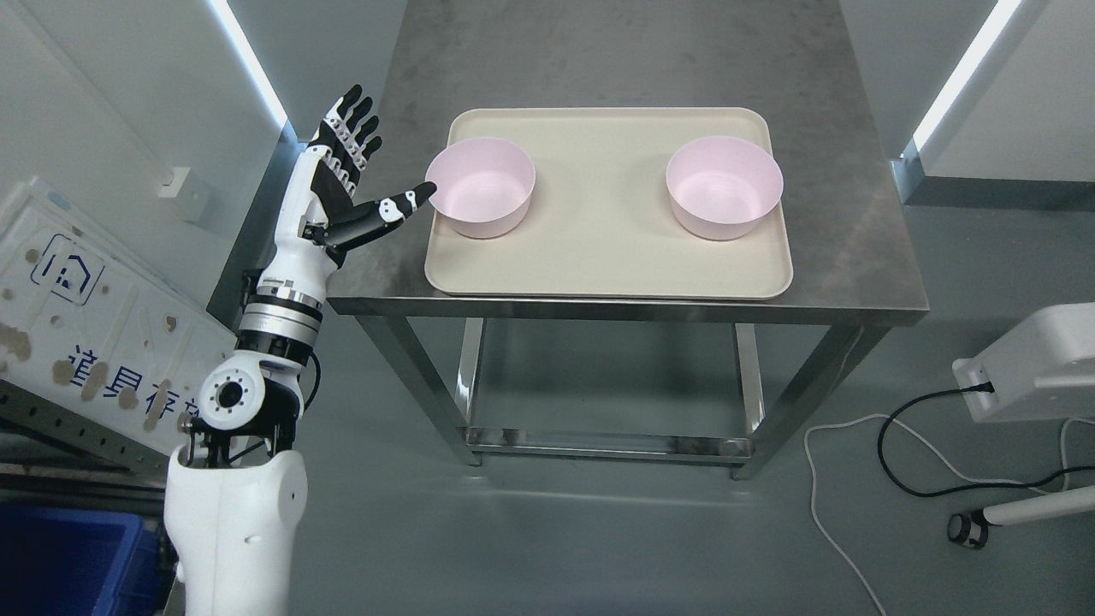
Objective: Stack pink IKEA bowls on left shelf middle
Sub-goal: 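Raise the left hand and reach toward the nearer pink bowl on the tray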
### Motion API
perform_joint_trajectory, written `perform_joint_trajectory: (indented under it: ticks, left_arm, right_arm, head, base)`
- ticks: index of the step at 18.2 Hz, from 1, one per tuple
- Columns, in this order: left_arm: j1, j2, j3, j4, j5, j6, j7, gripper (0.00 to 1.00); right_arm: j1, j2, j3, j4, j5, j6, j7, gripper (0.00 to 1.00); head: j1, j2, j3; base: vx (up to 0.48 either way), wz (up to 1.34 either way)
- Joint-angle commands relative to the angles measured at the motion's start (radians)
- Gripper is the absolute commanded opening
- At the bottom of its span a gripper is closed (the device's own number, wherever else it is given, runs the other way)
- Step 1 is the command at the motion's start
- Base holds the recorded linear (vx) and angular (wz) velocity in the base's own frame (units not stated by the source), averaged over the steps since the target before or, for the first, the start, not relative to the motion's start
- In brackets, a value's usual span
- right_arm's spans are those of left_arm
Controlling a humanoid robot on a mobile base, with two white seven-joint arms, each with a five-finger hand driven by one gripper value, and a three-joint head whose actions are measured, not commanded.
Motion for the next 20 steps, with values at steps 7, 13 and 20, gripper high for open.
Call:
perform_joint_trajectory:
  ticks: [7,13,20]
  left_arm:
    - [-0.455,0.093,-0.253,0.413,-0.418,0.067,-0.273,0.91]
    - [-0.454,0.096,-0.327,0.552,-0.510,0.066,-0.273,0.83]
    - [-0.443,0.101,-0.324,0.554,-0.513,0.061,-0.323,0.66]
  right_arm:
    - [0.000,-0.017,0.000,0.000,0.000,0.001,-0.004,1.00]
    - [0.000,-0.017,0.000,0.000,0.000,0.001,-0.004,1.00]
    - [0.000,-0.017,0.000,0.000,0.000,0.001,-0.004,1.00]
  head:
    - [0.0000,0.000,0.000]
    - [0.0000,0.000,0.000]
    - [0.0000,0.000,0.000]
  base:
    - [0.002,0.01]
    - [0.000,0.00]
    - [0.000,0.00]
